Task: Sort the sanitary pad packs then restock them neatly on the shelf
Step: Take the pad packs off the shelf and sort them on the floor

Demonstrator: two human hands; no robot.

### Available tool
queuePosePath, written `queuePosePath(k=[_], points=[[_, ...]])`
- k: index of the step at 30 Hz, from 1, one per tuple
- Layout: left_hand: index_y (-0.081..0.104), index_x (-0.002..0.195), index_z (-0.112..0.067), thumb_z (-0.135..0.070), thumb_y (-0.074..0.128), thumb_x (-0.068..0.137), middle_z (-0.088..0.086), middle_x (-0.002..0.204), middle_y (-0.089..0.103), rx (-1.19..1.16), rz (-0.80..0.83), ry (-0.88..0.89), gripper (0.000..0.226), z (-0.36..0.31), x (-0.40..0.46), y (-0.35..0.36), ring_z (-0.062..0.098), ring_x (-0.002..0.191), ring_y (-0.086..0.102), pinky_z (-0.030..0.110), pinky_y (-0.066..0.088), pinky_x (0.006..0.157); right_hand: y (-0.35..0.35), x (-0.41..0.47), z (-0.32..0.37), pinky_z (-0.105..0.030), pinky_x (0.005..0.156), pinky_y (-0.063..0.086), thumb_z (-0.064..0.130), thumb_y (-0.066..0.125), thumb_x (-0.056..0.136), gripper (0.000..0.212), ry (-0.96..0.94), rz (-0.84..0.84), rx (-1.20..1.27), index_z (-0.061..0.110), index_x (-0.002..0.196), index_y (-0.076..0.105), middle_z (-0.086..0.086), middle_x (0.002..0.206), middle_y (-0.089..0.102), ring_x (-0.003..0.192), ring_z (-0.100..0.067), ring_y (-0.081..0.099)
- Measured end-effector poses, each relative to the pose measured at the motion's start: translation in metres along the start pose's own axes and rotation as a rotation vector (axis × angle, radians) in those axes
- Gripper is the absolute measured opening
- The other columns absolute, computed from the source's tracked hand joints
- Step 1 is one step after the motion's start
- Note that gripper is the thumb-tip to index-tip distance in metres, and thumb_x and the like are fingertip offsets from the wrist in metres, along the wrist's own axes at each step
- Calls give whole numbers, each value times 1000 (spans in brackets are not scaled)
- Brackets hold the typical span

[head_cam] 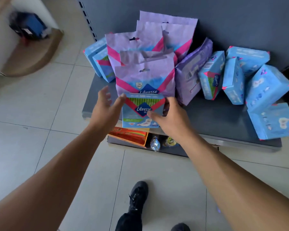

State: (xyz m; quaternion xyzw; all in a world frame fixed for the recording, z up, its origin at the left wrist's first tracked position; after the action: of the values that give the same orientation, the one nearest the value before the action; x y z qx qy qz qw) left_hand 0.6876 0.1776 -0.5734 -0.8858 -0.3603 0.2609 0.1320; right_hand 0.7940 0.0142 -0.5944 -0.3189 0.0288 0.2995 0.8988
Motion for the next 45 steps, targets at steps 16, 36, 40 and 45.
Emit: queuePosePath(k=[16, 36, 40, 45], points=[[55, 115, -17, -40, 70, 85, 2, 104, 71, -189, 239, 234, 40, -14, -52, 49, 13, 94, 70, 27, 56, 73, -66, -37, -31, -36, 78, 56, 31, 69, 88, 11, 144, -22, 608, 27, 98, 67, 3, 100, 74, 93, -15, 70], [52, 118, -45, -23, 61, 94, -16, 101, 66, 262, 1020, 277, 34, 27, -382, 408, 11, 86, 69, 45, 57, 82, -195, -438, -313, -18, 54, 46, 14, 63, 93, 20, 754, -1085, 1065, 31, 101, 58, 12, 84, 66, 61, 7, 62], [47, 131, -31, -11, 60, 92, -5, 117, 60, 458, 1179, 270, 46, 73, -461, 454, 5, 89, 64, 23, 56, 74, -188, -528, -363, -19, 60, 48, 14, 63, 92, 34, 845, -1090, 1133, 36, 117, 54, 9, 94, 70, 73, 1, 66], [47, 133, -26, -10, 63, 92, -5, 112, 59, 636, 1331, 279, 48, 124, -547, 505, 0, 84, 61, 4, 47, 58, -178, -620, -426, -24, 67, 50, 14, 66, 91, 26, 1006, -1204, 1192, 28, 109, 56, -2, 104, 69, 82, -10, 68]])
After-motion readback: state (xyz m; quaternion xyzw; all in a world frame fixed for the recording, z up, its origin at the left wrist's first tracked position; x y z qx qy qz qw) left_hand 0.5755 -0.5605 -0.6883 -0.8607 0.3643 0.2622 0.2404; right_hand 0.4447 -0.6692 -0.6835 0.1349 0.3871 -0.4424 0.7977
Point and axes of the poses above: each hand's wrist, its own x-axis towards the middle knuckle, its own y-axis out of the palm, z = x × y, the point moved 1 cm from there along x, towards the middle knuckle
